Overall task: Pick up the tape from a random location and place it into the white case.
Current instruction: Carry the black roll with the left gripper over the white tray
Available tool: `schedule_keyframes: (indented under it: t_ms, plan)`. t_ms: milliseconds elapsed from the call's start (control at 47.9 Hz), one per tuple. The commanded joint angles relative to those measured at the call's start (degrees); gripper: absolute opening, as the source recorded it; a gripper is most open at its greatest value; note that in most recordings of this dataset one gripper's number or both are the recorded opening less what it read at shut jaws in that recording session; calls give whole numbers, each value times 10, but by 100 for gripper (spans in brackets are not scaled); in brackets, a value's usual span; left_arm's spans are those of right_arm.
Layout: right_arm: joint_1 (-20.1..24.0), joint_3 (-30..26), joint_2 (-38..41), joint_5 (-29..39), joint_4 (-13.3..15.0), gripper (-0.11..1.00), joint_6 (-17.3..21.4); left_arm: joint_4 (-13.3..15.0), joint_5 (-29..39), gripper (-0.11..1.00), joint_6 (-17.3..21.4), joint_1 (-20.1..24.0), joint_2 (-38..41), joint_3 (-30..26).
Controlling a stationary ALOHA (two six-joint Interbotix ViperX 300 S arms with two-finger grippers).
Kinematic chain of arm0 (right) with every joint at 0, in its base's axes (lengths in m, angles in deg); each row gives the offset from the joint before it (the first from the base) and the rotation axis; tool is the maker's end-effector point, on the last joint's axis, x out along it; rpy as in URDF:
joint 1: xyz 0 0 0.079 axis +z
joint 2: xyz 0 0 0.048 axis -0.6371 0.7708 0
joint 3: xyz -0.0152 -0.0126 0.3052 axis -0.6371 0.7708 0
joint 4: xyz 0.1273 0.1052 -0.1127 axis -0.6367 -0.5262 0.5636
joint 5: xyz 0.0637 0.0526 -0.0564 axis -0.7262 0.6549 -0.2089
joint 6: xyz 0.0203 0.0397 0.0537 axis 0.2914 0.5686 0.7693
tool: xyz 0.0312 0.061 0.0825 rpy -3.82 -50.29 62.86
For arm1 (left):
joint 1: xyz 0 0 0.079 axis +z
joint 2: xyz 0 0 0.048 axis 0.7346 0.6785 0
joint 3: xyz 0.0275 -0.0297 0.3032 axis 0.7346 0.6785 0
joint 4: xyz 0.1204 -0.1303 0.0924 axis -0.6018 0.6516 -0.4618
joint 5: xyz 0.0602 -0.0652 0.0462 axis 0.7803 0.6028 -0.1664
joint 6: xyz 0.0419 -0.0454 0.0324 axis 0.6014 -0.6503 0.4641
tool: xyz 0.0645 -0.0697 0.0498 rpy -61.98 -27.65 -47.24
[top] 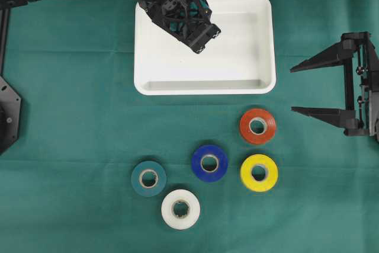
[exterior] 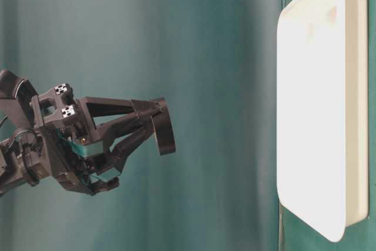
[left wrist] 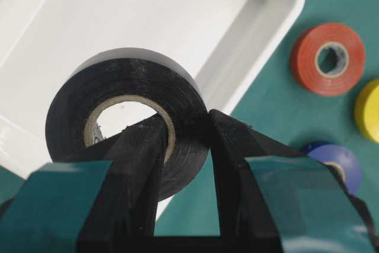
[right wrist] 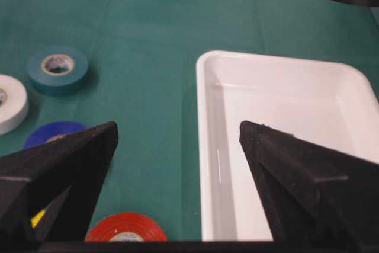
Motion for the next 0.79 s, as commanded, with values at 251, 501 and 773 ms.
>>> schedule_keyframes:
  t_ms: [251, 501, 773]
  plan:
    - [0, -14, 2, -4, 0, 93, 0, 1, -18, 18, 1, 4, 40, 11]
    - [-1, -13, 2, -2, 1, 93, 0, 3, -88, 18, -3, 23, 82, 69]
    - [0, -12, 9, -4, 1, 93, -2, 9, -145, 18, -4, 37, 105, 108]
